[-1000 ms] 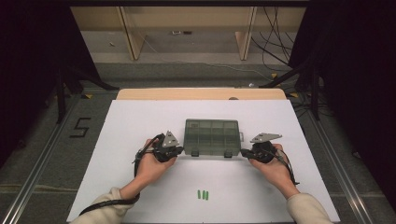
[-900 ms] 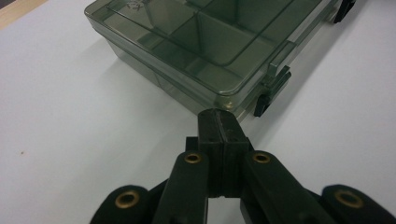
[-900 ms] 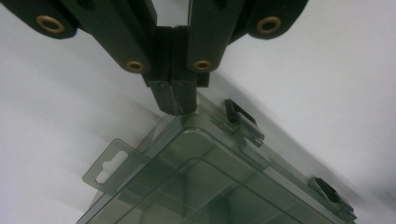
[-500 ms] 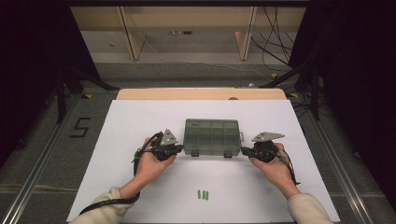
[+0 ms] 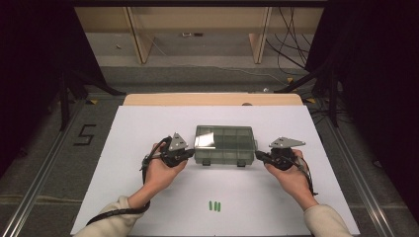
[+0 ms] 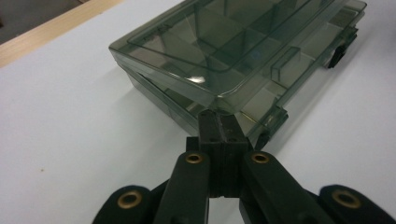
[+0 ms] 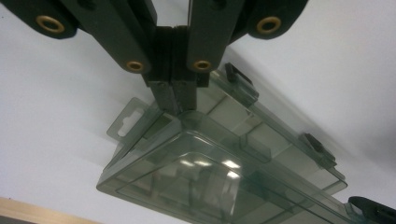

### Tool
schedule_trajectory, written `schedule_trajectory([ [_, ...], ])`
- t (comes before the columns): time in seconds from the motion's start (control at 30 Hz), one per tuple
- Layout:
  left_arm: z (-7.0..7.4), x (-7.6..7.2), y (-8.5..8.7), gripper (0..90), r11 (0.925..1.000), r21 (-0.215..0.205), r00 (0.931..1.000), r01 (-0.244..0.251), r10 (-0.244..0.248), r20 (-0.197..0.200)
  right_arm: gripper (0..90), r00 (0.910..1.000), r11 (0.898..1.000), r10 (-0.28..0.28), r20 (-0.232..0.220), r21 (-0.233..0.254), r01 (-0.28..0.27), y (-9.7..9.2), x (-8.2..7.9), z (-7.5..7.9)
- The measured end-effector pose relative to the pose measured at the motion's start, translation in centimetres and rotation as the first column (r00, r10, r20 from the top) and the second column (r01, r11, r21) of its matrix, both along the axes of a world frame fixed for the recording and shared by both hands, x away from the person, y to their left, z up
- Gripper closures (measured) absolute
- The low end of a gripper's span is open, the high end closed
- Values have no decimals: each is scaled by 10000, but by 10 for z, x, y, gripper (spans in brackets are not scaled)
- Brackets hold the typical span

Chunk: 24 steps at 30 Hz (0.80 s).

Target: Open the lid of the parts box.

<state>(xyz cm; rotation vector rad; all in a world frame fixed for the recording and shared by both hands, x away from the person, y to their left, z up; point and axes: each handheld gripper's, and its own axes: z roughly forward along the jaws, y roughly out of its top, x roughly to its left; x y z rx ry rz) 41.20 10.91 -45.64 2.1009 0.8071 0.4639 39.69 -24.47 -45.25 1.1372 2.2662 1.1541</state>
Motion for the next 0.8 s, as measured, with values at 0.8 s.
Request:
schedule_trajectory([
  [0.8, 13, 8, -7, 900, 9985, -493, 9993, -244, 258, 271, 900, 9972, 9994, -216, 723, 286, 195, 5, 7, 14],
])
